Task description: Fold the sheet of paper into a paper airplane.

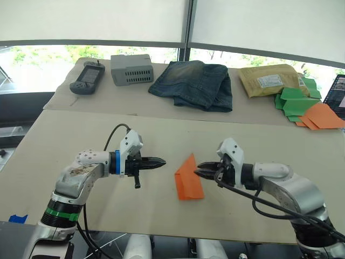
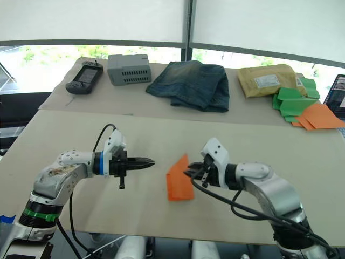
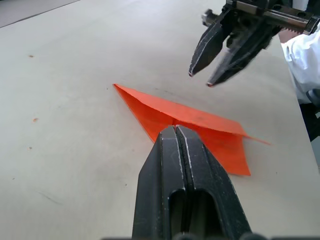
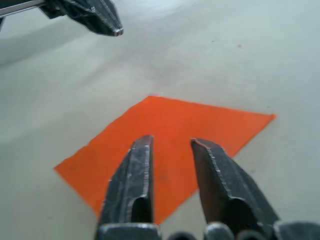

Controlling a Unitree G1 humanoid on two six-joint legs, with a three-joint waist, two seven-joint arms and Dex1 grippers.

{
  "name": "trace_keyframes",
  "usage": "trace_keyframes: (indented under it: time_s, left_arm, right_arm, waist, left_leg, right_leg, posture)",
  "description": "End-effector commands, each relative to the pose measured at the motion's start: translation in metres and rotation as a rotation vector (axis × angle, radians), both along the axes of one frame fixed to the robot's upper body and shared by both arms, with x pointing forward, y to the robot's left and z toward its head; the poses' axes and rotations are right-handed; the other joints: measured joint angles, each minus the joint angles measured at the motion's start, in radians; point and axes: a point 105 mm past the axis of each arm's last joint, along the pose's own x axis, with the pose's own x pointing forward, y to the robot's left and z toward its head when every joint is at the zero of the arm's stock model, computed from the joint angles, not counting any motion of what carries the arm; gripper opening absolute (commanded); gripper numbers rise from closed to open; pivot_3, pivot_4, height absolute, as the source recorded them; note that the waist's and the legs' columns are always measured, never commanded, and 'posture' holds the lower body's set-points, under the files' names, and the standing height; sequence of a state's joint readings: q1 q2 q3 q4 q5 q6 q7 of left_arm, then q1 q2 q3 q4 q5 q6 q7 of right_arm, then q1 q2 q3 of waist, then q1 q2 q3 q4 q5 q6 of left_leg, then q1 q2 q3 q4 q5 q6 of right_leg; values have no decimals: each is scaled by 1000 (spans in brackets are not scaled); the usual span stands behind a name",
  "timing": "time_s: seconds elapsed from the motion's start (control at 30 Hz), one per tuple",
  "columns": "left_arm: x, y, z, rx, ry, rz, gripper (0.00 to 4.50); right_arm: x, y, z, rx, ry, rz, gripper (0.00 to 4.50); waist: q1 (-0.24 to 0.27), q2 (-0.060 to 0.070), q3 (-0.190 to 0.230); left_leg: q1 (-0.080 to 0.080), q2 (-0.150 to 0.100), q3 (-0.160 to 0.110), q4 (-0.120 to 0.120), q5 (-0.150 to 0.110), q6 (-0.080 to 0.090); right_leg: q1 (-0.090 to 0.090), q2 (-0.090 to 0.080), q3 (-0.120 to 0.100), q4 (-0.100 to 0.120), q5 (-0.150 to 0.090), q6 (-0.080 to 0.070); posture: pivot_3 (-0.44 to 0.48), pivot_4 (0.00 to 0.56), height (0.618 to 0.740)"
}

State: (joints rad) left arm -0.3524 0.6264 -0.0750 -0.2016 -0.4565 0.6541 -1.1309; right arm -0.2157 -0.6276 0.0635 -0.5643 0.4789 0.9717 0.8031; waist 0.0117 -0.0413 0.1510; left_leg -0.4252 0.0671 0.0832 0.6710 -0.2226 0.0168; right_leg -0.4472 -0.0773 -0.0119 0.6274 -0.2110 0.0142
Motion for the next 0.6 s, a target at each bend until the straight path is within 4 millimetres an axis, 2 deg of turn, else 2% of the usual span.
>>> trace_keyframes:
  time_s: [0.03,0.17,0.2,0.3,0.47,0.6]
  left_arm:
    - [-3,-1,7,20,-47,-42,0]
    - [-6,-2,-2,45,-28,-71,0]
    - [-7,-3,-4,45,-21,-81,0]
    - [-8,-8,-7,49,-16,-98,0]
    - [-11,-9,-7,59,-24,-143,0]
    - [-2,-10,1,18,-29,-121,0]
  right_arm:
    - [-12,-3,14,-8,-48,-22,2967]
    - [-28,9,13,15,-16,-41,2967]
    - [-27,14,14,55,4,-80,2967]
    - [-26,27,14,105,35,-142,2967]
    - [-26,38,0,-7,19,-227,2967]
    - [-25,37,5,6,-7,-264,2967]
  waist:
    - [0,0,0]
    - [0,0,0]
    - [-1,0,0]
    - [-4,0,0]
    - [-3,0,0]
    - [-1,0,0]
  left_leg:
    - [0,0,0,0,0,0]
    - [0,0,0,0,0,0]
    - [1,0,0,0,0,0]
    - [1,1,0,0,0,0]
    - [0,0,0,3,0,0]
    - [0,0,0,3,0,0]
  right_leg:
    - [0,0,0,0,0,0]
    - [0,0,0,0,-1,-1]
    - [0,0,0,0,-4,-6]
    - [0,1,1,2,-3,-6]
    - [0,0,1,2,-4,-6]
    - [0,0,1,2,-3,-6]
  posture:
    - [0,150,716]
    - [0,150,716]
    - [0,150,716]
    - [0,150,716]
    - [0,150,716]
    - [0,150,716]
